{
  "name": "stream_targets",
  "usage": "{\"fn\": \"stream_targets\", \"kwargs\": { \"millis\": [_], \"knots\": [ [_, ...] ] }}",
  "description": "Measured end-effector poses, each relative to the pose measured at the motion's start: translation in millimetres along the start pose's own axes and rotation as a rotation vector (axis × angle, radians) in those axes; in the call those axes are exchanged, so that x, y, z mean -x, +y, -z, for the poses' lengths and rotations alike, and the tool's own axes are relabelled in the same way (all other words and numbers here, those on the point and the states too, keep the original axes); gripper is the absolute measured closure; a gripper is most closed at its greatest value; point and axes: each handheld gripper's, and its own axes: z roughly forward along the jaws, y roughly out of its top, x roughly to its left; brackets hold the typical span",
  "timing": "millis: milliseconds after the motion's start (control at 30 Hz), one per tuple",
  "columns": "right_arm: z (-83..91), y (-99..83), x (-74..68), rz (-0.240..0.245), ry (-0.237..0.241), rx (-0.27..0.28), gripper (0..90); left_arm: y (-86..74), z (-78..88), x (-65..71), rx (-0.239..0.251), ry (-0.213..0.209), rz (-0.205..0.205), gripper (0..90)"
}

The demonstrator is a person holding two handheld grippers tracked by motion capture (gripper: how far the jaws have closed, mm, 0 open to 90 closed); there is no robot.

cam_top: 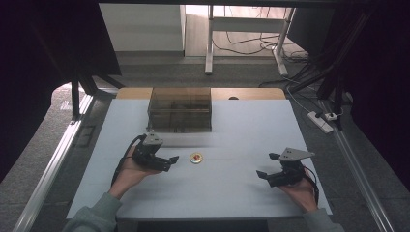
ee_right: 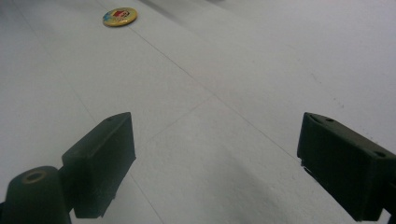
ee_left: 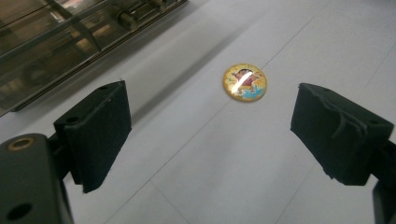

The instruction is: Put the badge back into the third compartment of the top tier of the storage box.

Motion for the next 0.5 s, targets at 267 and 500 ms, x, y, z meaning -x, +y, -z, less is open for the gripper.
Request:
{"fn": "stream_targets", "kwargs": {
  "millis": [267,500],
  "knots": [
    [-0.6,-0.1,-0.3,0.004,0.004,-0.007,11.2,9.6,-9.1,2.7,-0.015,-0.02,-0.024,13.3],
    [-0.8,-0.2,-0.6,0.006,0.003,-0.008,11.3,16.9,-12.8,5.1,-0.011,-0.025,-0.027,13.5]
  ]
}}
